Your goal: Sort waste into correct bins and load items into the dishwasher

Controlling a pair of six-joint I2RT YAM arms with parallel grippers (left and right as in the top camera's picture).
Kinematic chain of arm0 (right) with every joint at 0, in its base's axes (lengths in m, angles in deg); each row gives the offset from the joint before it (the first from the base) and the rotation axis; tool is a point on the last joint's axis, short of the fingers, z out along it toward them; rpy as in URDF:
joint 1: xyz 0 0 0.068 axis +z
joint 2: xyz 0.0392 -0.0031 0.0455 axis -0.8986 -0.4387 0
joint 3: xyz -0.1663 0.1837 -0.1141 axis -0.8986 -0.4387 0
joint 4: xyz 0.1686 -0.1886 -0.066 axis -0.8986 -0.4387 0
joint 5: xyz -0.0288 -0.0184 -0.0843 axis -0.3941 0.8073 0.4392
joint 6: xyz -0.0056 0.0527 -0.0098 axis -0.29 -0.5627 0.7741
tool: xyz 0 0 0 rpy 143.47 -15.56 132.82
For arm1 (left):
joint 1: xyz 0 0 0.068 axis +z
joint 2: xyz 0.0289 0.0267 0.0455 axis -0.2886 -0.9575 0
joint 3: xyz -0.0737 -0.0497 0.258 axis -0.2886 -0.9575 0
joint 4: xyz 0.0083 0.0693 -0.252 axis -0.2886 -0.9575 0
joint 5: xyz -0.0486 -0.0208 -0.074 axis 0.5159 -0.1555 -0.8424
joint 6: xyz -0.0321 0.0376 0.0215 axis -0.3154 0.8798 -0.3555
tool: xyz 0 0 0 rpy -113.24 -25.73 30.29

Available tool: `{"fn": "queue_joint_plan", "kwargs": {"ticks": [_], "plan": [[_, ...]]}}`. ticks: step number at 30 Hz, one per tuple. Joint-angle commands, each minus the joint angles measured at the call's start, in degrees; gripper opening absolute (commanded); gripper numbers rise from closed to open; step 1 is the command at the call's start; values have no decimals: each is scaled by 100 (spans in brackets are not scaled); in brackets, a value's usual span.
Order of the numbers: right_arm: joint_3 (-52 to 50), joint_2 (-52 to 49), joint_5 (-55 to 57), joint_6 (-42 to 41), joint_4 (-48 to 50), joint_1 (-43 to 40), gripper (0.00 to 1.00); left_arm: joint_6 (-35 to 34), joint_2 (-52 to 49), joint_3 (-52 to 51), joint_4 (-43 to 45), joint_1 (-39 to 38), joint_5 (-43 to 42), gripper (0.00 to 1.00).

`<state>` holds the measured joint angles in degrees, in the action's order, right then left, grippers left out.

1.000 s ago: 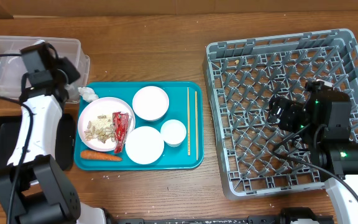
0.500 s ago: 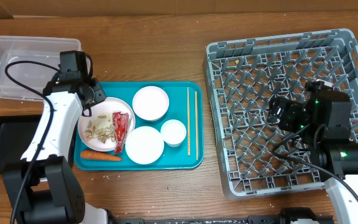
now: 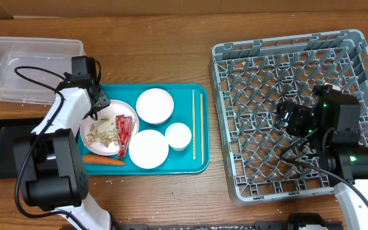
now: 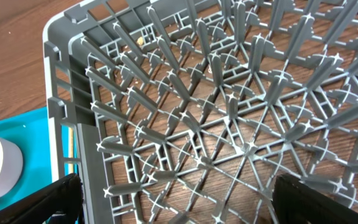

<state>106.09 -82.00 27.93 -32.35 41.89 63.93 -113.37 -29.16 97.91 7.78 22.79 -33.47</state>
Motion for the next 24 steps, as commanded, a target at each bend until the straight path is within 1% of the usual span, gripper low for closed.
{"fn": "queue_joint_plan", "kwargs": {"ticks": [1,8,11,24], "plan": [[144,33,-13,-31,-17,0,100,-33,-26,37,155,-7,321,51],[144,33,-11,-28,-13,0,100,-37,-37,37,289,-7,313,49],[144,33,-11,-28,-13,0,100,-37,-63,37,332,-9,280,50],[144,33,-9,-28,-13,0,100,-37,-151,37,442,-11,162,49]]}}
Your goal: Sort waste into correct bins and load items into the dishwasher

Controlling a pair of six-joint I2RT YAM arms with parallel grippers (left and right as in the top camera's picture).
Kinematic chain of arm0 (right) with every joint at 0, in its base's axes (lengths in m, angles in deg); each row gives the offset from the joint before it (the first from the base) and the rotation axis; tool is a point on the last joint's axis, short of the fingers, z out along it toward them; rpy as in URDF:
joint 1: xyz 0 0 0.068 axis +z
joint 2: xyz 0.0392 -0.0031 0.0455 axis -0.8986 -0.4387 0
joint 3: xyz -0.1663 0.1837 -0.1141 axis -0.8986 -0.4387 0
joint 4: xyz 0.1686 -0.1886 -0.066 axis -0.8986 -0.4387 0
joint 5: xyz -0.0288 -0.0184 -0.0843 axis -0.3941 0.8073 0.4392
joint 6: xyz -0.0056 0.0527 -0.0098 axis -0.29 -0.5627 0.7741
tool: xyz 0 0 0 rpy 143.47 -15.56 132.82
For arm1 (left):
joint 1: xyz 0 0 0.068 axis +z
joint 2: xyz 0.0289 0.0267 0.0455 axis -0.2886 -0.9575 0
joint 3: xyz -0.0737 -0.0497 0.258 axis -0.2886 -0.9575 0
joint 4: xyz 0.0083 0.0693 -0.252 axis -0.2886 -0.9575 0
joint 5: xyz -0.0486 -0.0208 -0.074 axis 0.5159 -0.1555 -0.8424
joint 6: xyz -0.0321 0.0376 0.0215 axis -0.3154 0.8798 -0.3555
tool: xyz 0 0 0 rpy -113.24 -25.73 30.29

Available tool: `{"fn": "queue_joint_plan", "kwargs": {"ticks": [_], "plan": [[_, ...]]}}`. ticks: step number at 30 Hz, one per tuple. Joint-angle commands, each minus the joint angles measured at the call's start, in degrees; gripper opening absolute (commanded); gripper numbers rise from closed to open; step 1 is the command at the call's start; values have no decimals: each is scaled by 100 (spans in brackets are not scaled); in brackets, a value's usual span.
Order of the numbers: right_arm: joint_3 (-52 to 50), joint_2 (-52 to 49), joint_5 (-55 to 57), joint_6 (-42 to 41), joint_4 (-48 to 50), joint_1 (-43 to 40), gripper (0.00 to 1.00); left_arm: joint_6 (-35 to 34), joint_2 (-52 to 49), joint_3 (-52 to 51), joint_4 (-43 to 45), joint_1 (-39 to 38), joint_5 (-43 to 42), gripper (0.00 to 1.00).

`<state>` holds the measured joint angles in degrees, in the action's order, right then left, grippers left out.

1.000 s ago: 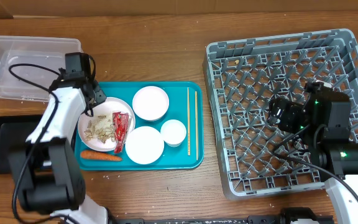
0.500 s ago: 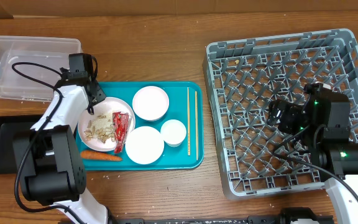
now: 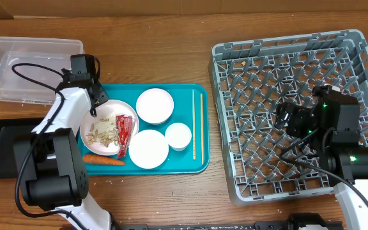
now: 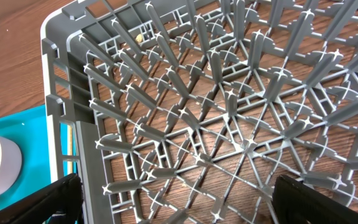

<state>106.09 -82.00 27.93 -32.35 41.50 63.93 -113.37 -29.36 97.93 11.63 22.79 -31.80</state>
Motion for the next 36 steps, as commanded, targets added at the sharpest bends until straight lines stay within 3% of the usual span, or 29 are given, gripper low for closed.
{"fn": "queue_joint_plan", "kwargs": {"ticks": [1,29,32,36], "plan": [[144,33,-11,-28,26,0,100,-39,-131,35,76,-11,-13,48],[144,33,-11,-28,24,-2,100,-37,-483,35,527,-17,-450,53],[144,33,-11,-28,24,-2,100,-37,-501,35,564,-15,-448,47],[144,33,-11,-28,24,-2,100,-33,-501,35,645,-15,-446,25]]}}
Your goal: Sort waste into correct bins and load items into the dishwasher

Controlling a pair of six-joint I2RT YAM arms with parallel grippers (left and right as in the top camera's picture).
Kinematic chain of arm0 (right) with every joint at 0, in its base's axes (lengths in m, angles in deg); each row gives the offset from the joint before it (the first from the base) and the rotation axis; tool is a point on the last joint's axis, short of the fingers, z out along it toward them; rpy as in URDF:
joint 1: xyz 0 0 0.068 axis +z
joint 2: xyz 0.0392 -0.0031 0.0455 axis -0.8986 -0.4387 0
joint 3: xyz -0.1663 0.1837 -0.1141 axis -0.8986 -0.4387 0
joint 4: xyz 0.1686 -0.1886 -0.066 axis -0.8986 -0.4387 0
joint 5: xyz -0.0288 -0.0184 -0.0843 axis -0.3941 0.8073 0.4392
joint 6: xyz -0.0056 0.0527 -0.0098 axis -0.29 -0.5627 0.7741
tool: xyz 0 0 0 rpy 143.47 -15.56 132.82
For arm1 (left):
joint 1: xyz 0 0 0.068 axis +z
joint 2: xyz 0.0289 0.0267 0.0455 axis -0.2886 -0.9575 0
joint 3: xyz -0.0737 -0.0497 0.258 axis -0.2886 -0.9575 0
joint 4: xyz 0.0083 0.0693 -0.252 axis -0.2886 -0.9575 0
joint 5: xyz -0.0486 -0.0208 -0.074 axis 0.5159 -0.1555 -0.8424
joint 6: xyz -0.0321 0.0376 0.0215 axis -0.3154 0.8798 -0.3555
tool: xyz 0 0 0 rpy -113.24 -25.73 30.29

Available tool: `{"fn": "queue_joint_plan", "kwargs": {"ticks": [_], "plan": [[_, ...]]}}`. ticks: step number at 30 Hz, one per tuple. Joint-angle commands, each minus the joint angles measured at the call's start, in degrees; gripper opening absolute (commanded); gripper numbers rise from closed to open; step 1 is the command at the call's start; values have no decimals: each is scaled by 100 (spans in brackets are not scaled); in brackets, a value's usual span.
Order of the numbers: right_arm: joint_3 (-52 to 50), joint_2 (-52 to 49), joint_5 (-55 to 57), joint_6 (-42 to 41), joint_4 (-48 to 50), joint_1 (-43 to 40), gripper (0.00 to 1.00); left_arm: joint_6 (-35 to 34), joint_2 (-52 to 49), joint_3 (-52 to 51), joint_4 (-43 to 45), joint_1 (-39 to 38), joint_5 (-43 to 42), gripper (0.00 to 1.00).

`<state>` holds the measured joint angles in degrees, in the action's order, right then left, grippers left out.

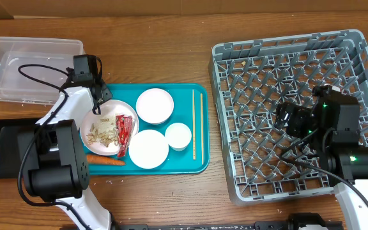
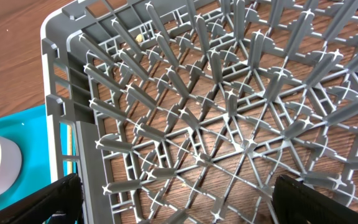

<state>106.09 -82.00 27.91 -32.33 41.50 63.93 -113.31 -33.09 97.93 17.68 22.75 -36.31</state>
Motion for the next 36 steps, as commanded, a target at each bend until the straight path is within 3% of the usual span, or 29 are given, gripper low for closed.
{"fn": "queue_joint_plan", "kwargs": {"ticks": [1,4,13,25,30,36], "plan": [[144,33,-9,-28,24,-2,100,-39,-127,35,59,-11,4,19],[144,33,-7,-31,24,-2,100,-35,-125,37,81,-11,20,4],[144,33,-4,-28,24,-2,100,472,35,166,-33,-13,22,4],[144,33,-7,-31,26,-2,100,638,765,273,-363,-13,-144,4],[144,33,-4,-31,26,-2,100,992,1169,302,-332,-13,-608,4],[144,33,-4,-31,28,-2,100,1338,1757,391,-186,44,-496,4]]}}
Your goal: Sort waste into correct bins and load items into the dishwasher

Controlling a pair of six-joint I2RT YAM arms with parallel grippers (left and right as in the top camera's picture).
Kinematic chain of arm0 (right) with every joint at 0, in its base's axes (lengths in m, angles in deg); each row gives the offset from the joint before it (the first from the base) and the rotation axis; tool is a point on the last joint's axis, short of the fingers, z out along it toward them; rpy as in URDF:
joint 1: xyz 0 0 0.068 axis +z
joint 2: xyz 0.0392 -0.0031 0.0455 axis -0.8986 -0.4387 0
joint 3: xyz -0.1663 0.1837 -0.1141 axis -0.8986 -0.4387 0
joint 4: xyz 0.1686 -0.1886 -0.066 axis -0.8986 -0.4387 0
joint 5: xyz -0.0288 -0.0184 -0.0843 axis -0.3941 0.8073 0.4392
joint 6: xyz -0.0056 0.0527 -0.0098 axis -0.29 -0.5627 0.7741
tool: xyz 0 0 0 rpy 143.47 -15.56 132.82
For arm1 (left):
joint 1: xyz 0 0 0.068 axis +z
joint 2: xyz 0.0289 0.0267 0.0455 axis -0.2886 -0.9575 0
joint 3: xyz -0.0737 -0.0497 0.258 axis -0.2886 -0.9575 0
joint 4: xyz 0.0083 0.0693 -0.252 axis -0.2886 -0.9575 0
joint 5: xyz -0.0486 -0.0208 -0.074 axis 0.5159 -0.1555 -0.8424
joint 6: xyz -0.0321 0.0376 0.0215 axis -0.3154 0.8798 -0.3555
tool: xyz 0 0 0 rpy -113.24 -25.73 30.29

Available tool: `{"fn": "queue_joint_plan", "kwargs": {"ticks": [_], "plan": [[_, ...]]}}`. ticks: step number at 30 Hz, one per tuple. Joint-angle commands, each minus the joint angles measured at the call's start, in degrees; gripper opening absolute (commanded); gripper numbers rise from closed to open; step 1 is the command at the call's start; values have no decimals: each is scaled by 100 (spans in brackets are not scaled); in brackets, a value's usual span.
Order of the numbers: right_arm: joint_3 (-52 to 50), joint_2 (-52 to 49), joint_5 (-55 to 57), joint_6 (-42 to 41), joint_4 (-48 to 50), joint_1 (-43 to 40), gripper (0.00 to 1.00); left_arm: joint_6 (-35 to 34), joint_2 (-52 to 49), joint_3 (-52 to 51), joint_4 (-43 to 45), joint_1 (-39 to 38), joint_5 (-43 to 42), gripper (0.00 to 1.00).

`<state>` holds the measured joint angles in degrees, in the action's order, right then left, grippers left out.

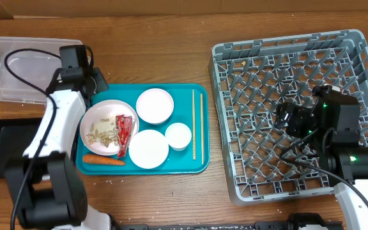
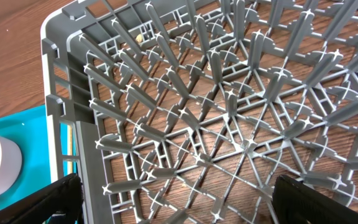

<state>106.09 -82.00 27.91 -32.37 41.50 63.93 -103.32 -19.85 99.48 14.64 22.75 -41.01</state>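
A teal tray (image 1: 199,164) holds a white plate (image 1: 97,119) with food scraps (image 1: 101,133) and a red wrapper (image 1: 125,131). Beside these lie a carrot (image 1: 104,160), a white bowl (image 1: 154,105), a second white dish (image 1: 148,149), a small cup (image 1: 178,135) and chopsticks (image 1: 197,121). My left gripper (image 1: 88,80) hangs at the tray's far-left corner, and its jaws do not show clearly. The right gripper (image 1: 285,118) (image 2: 179,202) stands wide open with nothing in it over the grey dish rack (image 1: 235,172).
A clear plastic bin (image 1: 24,70) sits at the far left, with a black bin in front of it. In the right wrist view the rack's left wall (image 2: 61,93) stands between the gripper and the cup.
My left gripper was at the scrap plate's far-left rim and is now farther back, at the tray's corner beside the clear bin. The plate and the right arm have not moved.
My left gripper stayed at the scrap plate's far-left rim through the three earlier moments, shifting only slightly. Now it is off the plate, by the clear bin. The tray's contents look unchanged. My right gripper has stayed open over the rack throughout.
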Motion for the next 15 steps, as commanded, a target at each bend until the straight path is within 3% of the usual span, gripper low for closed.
{"fn": "queue_joint_plan", "kwargs": {"ticks": [1,12,13,14,15], "plan": [[144,33,-4,-26,26,-2,100,339,501,236,166,70,46,4],[144,33,-7,-24,28,-2,100,334,409,234,791,970,643,4],[144,33,-7,-24,28,-2,100,334,339,234,820,1032,640,7],[144,33,-7,-24,26,-2,100,332,208,234,859,1113,616,29],[144,33,-7,-24,28,-2,100,334,151,234,868,1134,599,40]]}}
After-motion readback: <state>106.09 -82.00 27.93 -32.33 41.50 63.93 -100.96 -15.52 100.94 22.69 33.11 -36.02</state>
